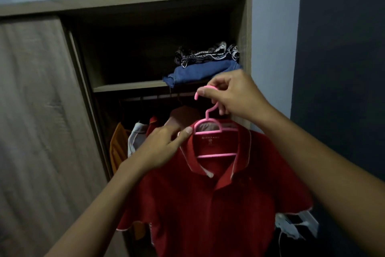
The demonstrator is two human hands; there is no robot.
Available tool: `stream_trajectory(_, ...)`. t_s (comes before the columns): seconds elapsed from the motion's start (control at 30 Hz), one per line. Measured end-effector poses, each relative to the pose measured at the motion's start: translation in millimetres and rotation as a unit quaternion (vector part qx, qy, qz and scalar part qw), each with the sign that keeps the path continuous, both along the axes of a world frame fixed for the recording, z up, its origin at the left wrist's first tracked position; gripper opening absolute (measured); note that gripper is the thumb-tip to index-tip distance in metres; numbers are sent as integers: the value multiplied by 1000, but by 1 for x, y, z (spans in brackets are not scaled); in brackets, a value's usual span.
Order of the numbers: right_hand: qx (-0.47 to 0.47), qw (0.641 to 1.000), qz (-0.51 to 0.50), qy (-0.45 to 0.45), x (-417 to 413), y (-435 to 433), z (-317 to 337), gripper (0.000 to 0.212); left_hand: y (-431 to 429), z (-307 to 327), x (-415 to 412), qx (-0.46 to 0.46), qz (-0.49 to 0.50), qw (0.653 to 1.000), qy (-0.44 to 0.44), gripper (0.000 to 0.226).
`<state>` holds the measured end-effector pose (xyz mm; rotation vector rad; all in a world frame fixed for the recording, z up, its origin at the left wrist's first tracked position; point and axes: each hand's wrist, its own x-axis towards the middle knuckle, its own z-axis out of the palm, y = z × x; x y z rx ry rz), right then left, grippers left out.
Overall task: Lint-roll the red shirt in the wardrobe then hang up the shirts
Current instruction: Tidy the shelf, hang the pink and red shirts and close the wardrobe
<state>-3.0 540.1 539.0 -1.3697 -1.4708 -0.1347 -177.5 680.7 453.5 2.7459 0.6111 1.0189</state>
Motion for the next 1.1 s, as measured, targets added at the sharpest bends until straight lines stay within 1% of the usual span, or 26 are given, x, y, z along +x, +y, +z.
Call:
stream_trajectory(0.07, -6, 1000, 17, -2, 0, -3, 11, 20, 0, -5, 3, 11, -5, 1000, -20, 69)
stream_trajectory(0.13, -32, 999, 38, 10, 5, -3, 12, 17, 1, -6, 5, 16, 4, 999, -34, 73)
stream_trajectory(0.2, -57, 998, 24, 11, 19, -2, 4, 19, 5, -10, 6, 9, 11, 999, -38, 76)
stream_trajectory(0.23, -76, 997, -8, -23, 30, -3, -1, 21, 8, -13, 6, 2, 14, 999, -40, 77)
stream_trajectory(0.27, -116, 989, -42, -78, 44, -4, -8, 24, 11, -15, 5, -7, 18, 999, -43, 78)
stream_trajectory(0.3, -176, 975, -57, -123, 56, -6, -18, 29, 14, -16, 4, -11, 24, 999, -44, 79)
stream_trajectory(0.33, -243, 959, -51, -139, 66, -9, -28, 38, 16, -16, 3, -12, 30, 998, -45, 78)
stream_trajectory(0.37, -298, 945, -34, -129, 74, -12, -39, 50, 17, -14, 2, -13, 36, 998, -46, 78)
stream_trajectory(0.4, -332, 938, -18, -94, 79, -16, -47, 58, 19, -14, 2, -17, 41, 998, -51, 78)
stream_trajectory(0.43, -351, 935, 2, -46, 82, -20, -53, 60, 20, -13, 2, -22, 47, 997, -57, 78)
stream_trajectory(0.5, -361, 931, 49, 32, 83, -27, -57, 53, 21, -12, 4, -27, 62, 996, -64, 78)
stream_trajectory(0.53, -360, 930, 65, 42, 84, -29, -56, 50, 20, -13, 6, -23, 69, 995, -65, 78)
stream_trajectory(0.6, -366, 926, 86, 24, 84, -31, -52, 47, 18, -14, 11, -10, 84, 994, -71, 76)
stream_trajectory(0.67, -365, 927, 79, 21, 84, -30, -48, 44, 20, -15, 16, -4, 81, 993, -86, 71)
stream_trajectory(0.77, -370, 928, 48, 10, 82, -26, -46, 41, 28, -20, 20, -9, 67, 993, -97, 45)
stream_trajectory(0.83, -387, 922, 26, 9, 82, -21, -49, 44, 33, -27, 22, -13, 64, 993, -98, 36)
stream_trajectory(0.97, -443, 895, -13, 50, 87, -8, -66, 54, 41, -39, 23, -24, 54, 993, -103, 41)
stream_trajectory(1.1, -467, 880, -25, 86, 85, 8, -83, 45, 58, -44, 24, -37, 61, 992, -103, 38)
